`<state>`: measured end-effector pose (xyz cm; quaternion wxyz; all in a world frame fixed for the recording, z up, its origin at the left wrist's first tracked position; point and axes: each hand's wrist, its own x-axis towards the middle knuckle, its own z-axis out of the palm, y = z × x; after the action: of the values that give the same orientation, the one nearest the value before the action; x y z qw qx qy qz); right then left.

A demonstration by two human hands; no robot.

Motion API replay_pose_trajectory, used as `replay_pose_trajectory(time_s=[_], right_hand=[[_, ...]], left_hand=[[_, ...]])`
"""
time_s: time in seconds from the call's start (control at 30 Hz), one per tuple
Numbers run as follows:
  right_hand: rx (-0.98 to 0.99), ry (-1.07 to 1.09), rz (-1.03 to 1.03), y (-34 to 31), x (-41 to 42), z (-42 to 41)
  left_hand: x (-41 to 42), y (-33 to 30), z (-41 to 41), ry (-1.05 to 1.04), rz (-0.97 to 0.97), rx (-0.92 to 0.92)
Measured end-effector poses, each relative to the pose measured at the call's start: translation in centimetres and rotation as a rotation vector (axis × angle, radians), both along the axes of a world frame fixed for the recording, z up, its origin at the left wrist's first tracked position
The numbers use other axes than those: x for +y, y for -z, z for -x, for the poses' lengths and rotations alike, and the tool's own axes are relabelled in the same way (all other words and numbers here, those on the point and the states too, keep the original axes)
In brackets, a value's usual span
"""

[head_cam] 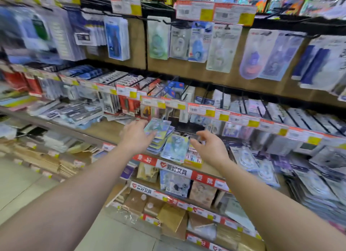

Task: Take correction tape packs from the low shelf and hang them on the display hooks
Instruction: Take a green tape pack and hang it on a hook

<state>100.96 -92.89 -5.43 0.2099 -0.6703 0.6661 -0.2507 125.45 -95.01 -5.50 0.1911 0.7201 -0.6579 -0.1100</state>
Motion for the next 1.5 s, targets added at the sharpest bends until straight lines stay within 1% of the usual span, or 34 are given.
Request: replay_pose_trajectory(time_s=[0.2, 0.5, 0.63, 0.73, 0.9, 1.07, 1.23, 1.5], right_hand=[[-0.008, 0.025, -0.145, 3.9, -1.8, -0.8], [-0.063, 0.037, -0.295, 9.1, -6.0, 0.7], [-0.112, 0.063, -0.399, 10.6, -8.9, 1.2], [-0.125, 0.061, -0.441, 11.6, -11.0, 1.4], [-0.231, 0.031, -0.503, 12.9, -13.4, 1.2], [-0.271, 0.032, -0.529, 13.9, -14.7, 0.5], [-0.333, 0.073, -0.561, 14.8, -15.1, -0.1], [-0.454, 0.195, -0.556, 15.7, -15.0, -0.5]], left_hand=[[-0.2, 4.5, -0.3, -0.007, -0.097, 0.129], [-3.0, 9.8, 2.5, -0.021, -0.256, 0.210], [-4.4, 11.6, 4.4, -0.096, -0.362, 0.323], [-5.5, 12.5, 5.3, -0.142, -0.407, 0.337], [-6.5, 14.1, 5.8, -0.240, -0.458, 0.406], [-7.0, 15.0, 6.2, -0.307, -0.477, 0.466], [-7.5, 15.5, 6.8, -0.279, -0.467, 0.496], [-7.7, 15.6, 7.6, -0.208, -0.491, 0.462]])
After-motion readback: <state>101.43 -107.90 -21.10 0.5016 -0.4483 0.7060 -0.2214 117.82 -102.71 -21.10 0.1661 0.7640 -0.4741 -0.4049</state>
